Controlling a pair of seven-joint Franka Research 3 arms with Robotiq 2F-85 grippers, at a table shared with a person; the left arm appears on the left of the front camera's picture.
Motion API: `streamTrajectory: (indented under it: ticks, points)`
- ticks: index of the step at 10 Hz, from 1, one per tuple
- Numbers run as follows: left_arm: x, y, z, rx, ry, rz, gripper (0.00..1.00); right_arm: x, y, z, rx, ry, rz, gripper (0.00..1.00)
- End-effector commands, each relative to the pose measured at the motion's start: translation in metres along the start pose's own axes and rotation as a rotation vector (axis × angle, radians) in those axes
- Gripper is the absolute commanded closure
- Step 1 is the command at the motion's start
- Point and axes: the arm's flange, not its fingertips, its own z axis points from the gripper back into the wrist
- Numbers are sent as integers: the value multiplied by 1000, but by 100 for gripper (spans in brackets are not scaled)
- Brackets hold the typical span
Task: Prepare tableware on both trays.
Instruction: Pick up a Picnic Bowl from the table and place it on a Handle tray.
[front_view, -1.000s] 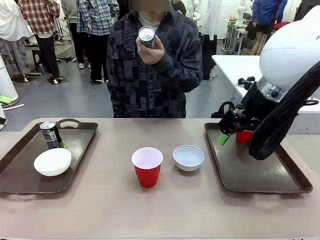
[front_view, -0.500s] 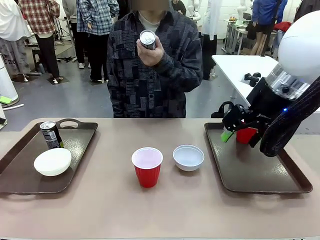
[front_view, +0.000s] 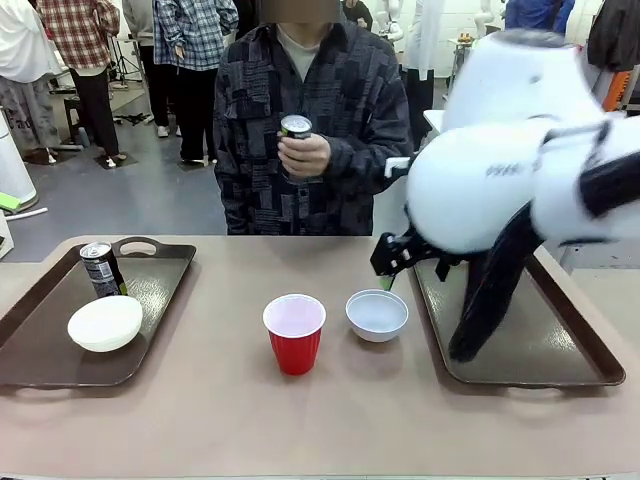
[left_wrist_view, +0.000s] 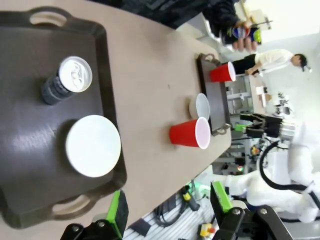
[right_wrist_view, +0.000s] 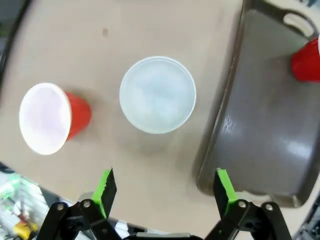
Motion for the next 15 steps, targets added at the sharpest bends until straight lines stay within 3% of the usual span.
streamTrajectory:
  ticks: [1,3,4,5,6,7,9,15]
  points:
    - [9,8,-4,-27,11,14,13,34,0,-32,-77,39,-45,0]
    - [9,8,-4,-27,11,14,13,48,-4,-48,-65,35,-47,0]
    - [9,8,-4,-27,11,14,13,35,-5,-35,-39,51,-51,0]
    - [9,8,-4,-27,11,14,13,-18,-8,14,-3,79,-27,0]
    - [9,8,-4,-27,11,14,13,-73,-17,56,5,31,62,0]
    - [9,8,-4,-27,11,14,13,-96,-32,76,2,0,48,0]
    - [9,8,-4,-27,11,14,13,-105,-46,73,7,54,-1,0]
    - [9,8,-4,-27,11,14,13,-94,-47,57,38,67,-19,0]
